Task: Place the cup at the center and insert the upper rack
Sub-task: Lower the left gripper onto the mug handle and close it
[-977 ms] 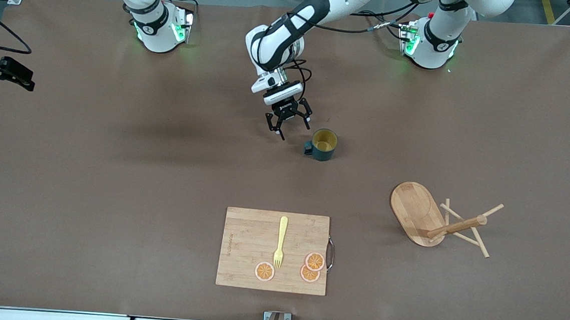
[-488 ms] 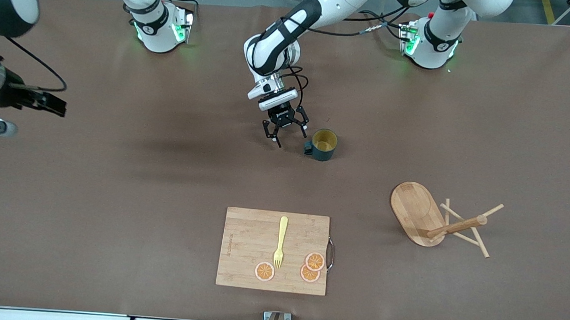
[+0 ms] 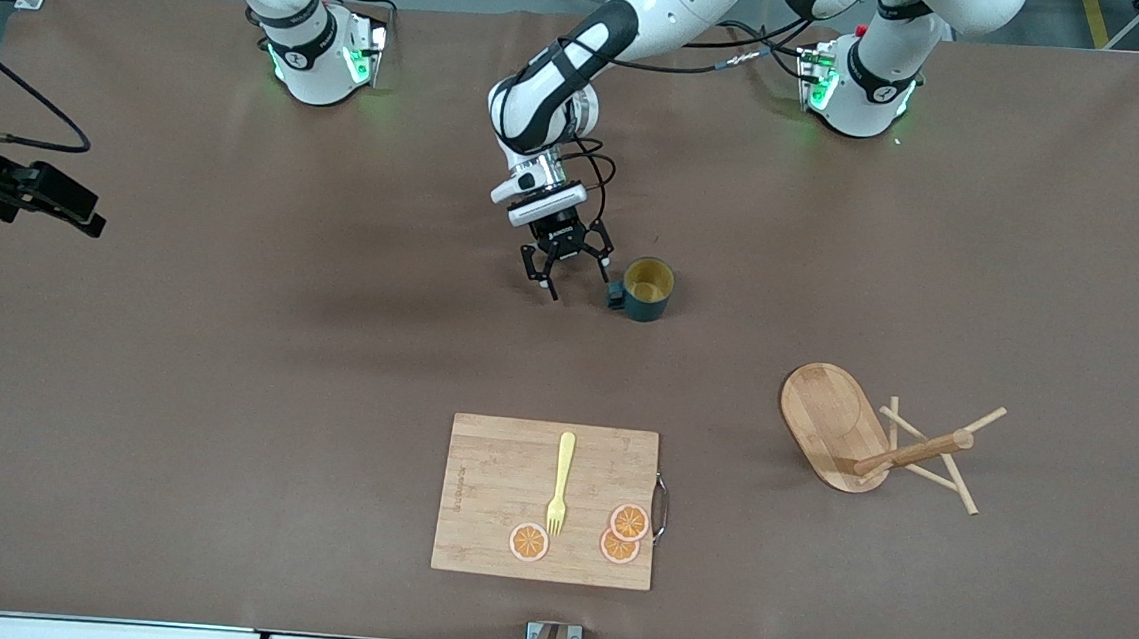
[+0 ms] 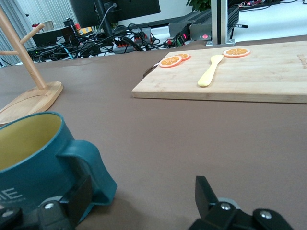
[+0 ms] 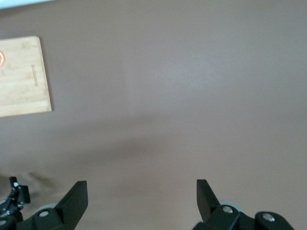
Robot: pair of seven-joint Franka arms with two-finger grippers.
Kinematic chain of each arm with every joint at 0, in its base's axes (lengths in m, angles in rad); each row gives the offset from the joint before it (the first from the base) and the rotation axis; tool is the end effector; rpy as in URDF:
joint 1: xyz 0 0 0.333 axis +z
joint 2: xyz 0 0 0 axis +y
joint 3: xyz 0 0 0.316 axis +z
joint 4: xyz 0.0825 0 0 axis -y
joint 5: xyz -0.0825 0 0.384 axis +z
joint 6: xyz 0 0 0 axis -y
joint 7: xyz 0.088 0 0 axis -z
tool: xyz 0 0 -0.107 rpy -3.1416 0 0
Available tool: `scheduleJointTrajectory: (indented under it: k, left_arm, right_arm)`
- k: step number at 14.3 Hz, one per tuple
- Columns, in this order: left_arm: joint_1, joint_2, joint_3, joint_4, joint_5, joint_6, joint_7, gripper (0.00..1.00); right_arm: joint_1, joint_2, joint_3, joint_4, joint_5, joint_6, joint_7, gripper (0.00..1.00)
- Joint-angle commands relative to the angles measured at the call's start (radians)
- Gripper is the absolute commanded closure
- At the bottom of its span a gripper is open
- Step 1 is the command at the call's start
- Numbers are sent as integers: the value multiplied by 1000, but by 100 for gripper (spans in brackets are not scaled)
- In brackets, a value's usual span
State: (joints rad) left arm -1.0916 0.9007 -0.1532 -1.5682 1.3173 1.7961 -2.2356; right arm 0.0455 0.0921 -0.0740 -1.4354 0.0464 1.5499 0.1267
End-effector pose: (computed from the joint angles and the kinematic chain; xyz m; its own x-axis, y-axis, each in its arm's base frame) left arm 0.2972 -0.5871 0.1121 0.4778 -0.0109 0.8784 0.3312 -0.9239 -0.1916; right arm 0.5815 -0.0093 0.6343 0.9881 -0.1531 0.0175 -0.1522 -0.9875 -0.0421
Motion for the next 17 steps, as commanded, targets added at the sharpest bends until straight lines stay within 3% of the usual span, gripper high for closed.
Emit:
scheduleJointTrajectory:
  k: [1,10,14,17]
  left_arm:
    - [-5,23,3,20,20,-18,2,5]
    - [-2,15,17,-3,55,-18,-61,6]
    - [-2,15,17,-6,59,-18,-55,6]
    - [-1,14,17,-27,59,-18,-59,6]
  right_arm:
    - [-41,-3,3,3,29,4,-7,0]
    - [19,1,14,50,15,6,-9,0]
    - [31,-2,16,32,-161,-84,-7,0]
    - [31,0,14,30,-181,-39,-9,0]
